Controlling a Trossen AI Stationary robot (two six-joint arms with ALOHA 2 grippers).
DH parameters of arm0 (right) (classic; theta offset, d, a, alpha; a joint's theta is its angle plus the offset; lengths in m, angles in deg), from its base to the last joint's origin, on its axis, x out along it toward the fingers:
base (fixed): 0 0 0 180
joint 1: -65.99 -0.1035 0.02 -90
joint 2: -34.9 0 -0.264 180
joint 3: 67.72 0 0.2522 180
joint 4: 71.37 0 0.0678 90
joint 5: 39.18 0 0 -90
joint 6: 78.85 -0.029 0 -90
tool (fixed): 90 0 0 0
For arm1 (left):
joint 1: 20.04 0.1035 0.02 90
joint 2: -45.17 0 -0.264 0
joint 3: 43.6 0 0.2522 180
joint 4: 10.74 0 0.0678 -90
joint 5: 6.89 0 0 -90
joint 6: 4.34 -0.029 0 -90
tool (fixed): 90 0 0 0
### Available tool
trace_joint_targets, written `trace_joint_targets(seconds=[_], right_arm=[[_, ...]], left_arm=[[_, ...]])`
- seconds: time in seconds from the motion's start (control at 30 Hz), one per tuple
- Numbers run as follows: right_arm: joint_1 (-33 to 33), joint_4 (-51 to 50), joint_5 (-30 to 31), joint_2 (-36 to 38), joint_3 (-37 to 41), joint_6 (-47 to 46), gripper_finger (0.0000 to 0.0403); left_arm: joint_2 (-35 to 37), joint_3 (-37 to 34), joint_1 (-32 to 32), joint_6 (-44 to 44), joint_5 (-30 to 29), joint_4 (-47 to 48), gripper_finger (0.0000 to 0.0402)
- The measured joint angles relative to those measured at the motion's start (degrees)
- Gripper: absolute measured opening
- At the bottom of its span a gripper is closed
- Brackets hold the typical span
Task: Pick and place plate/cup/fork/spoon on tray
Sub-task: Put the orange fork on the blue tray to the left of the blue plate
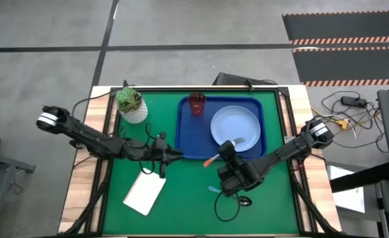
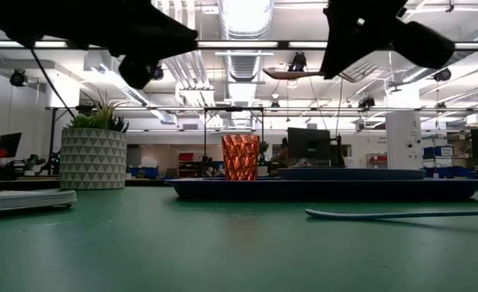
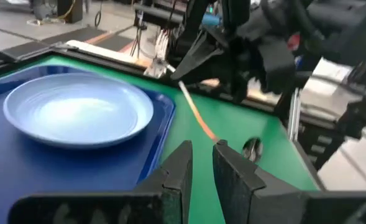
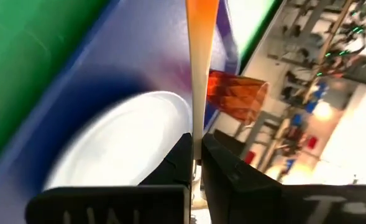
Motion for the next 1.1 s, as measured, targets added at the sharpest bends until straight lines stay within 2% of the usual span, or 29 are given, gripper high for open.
trace_joint_targets(seconds=[0.17,0.27,0.53,0.67,1.1], right_arm=[[0.4,1.6,7.2,0.0,0.5,6.9,0.0009],[0.4,5.8,8.9,0.0,0.5,14.4,0.0009],[0.4,19.0,9.1,-0.7,0.6,31.0,0.0009],[0.5,20.7,10.1,-0.9,0.6,36.2,0.0009],[0.6,24.4,10.5,-0.9,0.6,43.7,0.0009]], left_arm=[[-6.9,1.0,0.1,0.0,2.0,-10.0,0.0046],[-10.5,2.5,0.1,0.0,2.0,-12.5,0.0058],[-18.3,7.6,0.1,2.9,2.1,-13.9,0.0158],[-21.1,9.5,0.1,2.7,2.1,-13.9,0.0195],[-22.2,10.2,3.5,9.9,-0.4,-13.9,0.0205]])
